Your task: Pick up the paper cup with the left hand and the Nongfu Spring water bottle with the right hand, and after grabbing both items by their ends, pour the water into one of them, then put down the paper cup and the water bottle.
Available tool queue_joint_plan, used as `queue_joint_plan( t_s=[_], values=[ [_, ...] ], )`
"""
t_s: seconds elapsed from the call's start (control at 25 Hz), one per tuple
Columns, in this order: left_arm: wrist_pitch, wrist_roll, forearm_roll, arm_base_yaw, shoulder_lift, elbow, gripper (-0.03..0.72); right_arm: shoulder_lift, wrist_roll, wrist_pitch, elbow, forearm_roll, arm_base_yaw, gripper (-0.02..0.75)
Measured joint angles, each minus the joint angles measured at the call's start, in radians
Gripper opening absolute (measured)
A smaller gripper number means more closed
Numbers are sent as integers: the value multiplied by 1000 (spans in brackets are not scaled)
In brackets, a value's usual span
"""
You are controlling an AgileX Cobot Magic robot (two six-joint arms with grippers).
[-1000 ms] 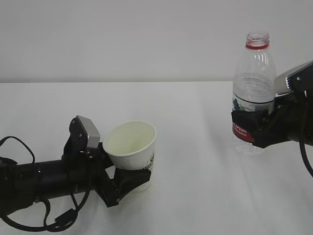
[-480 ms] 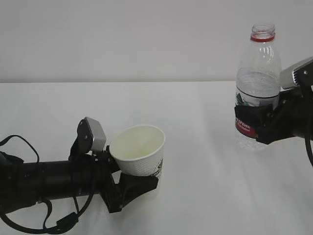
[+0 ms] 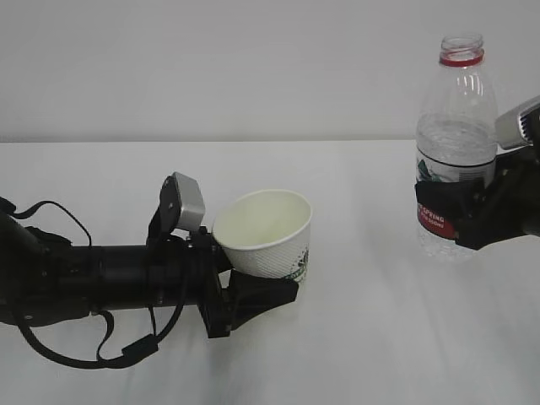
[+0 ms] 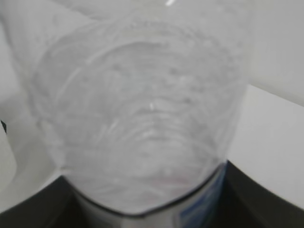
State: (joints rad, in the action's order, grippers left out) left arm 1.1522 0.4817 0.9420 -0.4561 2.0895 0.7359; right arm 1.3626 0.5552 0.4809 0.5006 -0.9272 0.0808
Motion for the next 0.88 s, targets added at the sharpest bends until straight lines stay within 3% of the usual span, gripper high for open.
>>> queue_joint_plan(
  t_s=[0.4, 0.88],
  values=[
    [-16, 5, 22, -119, 0, 36, 538, -42, 65, -39, -4, -12, 0, 461],
    [-42, 7, 44, -170, 0, 50, 537, -106, 178, -61, -4, -83, 0, 461]
  ],
)
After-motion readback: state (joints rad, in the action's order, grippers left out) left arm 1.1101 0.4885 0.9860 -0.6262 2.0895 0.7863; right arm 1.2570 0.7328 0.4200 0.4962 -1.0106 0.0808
